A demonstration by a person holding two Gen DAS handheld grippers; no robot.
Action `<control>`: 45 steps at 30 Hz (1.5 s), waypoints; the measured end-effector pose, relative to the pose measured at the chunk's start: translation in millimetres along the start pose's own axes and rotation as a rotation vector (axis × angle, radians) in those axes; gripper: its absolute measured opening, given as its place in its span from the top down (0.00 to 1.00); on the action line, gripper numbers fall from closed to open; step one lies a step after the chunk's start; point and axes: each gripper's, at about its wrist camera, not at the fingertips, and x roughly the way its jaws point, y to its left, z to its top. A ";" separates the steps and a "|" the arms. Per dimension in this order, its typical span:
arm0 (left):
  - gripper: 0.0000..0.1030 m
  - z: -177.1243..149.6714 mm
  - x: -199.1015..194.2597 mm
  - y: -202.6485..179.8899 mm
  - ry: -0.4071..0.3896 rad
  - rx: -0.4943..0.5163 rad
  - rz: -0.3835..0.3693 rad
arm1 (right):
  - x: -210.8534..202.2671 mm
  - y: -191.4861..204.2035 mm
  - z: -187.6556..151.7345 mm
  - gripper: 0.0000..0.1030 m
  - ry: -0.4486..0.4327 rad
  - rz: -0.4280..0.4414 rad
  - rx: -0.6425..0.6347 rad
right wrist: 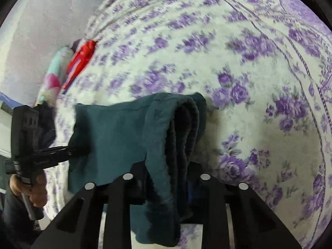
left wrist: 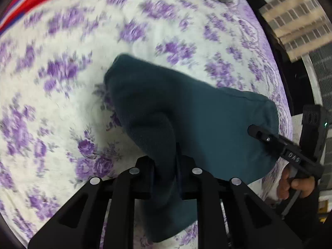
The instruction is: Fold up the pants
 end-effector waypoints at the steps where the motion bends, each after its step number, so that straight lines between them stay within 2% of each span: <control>1: 0.87 0.4 -10.3 -2.3 -0.028 0.014 -0.002 | -5.7 6.7 2.0 0.76 -0.008 0.007 -0.016; 4: 0.88 3.4 -38.1 -9.8 -0.109 0.027 -0.024 | -26.2 36.0 18.2 0.77 -0.047 0.039 -0.101; 9: 0.88 22.7 -98.1 5.0 -0.236 0.000 0.003 | -40.2 89.6 71.4 0.77 -0.114 0.099 -0.232; 12: 0.88 40.5 -138.7 26.0 -0.332 -0.016 0.048 | -27.1 122.7 114.5 0.77 -0.129 0.122 -0.282; 17: 0.88 70.2 -169.9 76.5 -0.410 -0.081 0.115 | 12.3 179.7 171.9 0.77 -0.146 0.177 -0.359; 19: 0.88 83.1 -169.0 106.2 -0.417 -0.135 0.158 | 44.2 194.9 189.5 0.77 -0.106 0.195 -0.352; 21: 0.88 90.2 -161.1 133.7 -0.402 -0.190 0.167 | 76.8 205.0 197.7 0.77 -0.064 0.175 -0.354; 25: 0.87 95.0 -117.1 187.6 -0.315 -0.265 0.242 | 153.6 214.8 202.1 0.76 0.022 0.121 -0.383; 26: 0.84 94.5 -106.9 196.7 -0.299 -0.267 0.253 | 167.7 215.9 201.0 0.71 0.035 0.102 -0.399; 27: 0.82 92.9 -94.2 207.2 -0.274 -0.261 0.281 | 190.6 214.6 198.8 0.66 0.050 0.046 -0.438; 28: 0.73 88.6 -76.1 224.2 -0.230 -0.278 0.340 | 205.5 210.9 195.7 0.45 0.071 0.001 -0.455; 29: 0.54 84.7 -71.6 232.4 -0.239 -0.300 0.336 | 214.8 204.7 192.8 0.34 0.075 -0.027 -0.456; 31: 0.37 72.2 -76.1 245.1 -0.304 -0.356 0.340 | 212.0 195.4 192.1 0.32 0.043 0.014 -0.445; 33: 0.37 67.8 -81.0 246.7 -0.297 -0.353 0.346 | 202.2 194.6 191.9 0.32 0.057 -0.018 -0.441; 35: 0.39 63.3 -93.1 243.4 -0.327 -0.371 0.349 | 186.8 192.9 193.1 0.31 0.066 0.024 -0.416; 36: 0.38 59.3 -101.5 241.7 -0.370 -0.386 0.329 | 174.8 191.8 192.3 0.31 0.039 0.049 -0.396; 37: 0.37 54.9 -108.0 240.0 -0.406 -0.399 0.308 | 169.1 191.1 191.4 0.31 0.010 0.035 -0.388; 40: 0.36 49.2 -105.0 239.4 -0.396 -0.427 0.329 | 154.2 202.3 186.0 0.31 -0.076 0.004 -0.426; 41: 0.36 48.8 -101.2 240.0 -0.390 -0.437 0.341 | 160.3 207.8 185.3 0.31 -0.066 -0.008 -0.452; 43: 0.35 51.2 -87.2 239.3 -0.344 -0.456 0.374 | 188.7 214.9 182.0 0.34 0.020 -0.086 -0.508; 45: 0.31 53.3 -73.4 240.5 -0.322 -0.453 0.410 | 212.8 204.8 179.6 0.32 0.074 -0.142 -0.490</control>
